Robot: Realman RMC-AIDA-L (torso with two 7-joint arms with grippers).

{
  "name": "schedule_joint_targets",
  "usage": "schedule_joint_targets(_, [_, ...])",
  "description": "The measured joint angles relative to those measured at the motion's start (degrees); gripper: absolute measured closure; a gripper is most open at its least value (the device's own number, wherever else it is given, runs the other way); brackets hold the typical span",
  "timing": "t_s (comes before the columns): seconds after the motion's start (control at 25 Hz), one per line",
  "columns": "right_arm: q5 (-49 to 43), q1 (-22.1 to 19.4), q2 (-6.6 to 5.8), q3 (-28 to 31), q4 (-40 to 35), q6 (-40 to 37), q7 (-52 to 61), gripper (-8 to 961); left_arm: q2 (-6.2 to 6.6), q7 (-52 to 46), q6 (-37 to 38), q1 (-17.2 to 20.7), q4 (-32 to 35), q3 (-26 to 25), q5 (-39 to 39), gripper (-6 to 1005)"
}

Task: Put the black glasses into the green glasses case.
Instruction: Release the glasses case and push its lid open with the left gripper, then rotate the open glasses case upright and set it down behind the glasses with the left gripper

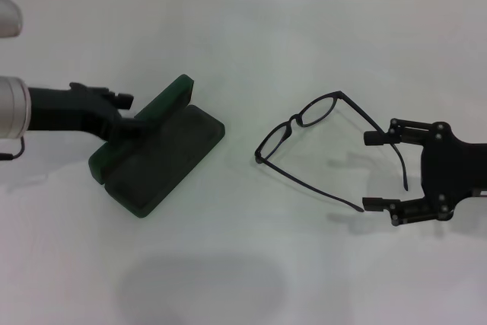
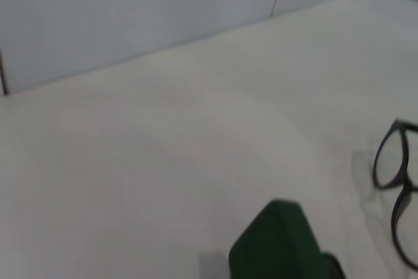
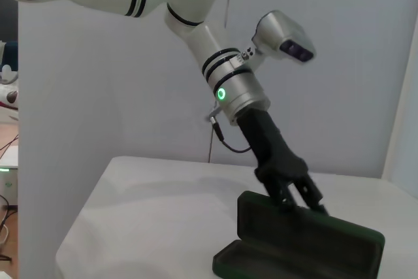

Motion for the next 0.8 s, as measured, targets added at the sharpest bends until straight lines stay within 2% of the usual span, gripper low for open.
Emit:
schedule_joint_targets(0.52, [-0.06,0.36,0.18,-0.09,0.01,0.17,-0.02,98,0.09,-0.35,-0.07,-1.19,0.06,1.33,1.86,335])
schedule_joint_targets(0.64, [-0.05,0.21,0.22,-0.09,0.01,0.23,-0.07,98,0.11,-0.08,-0.07,-1.60,0.07,1.72,1.95,559])
schedule_joint_targets(0.8, [-0.05,-0.04,0.26,-0.10,0.01,0.26,-0.07,98,0.14,0.06,-0.08,-2.13,0.39,1.82,2.01,710])
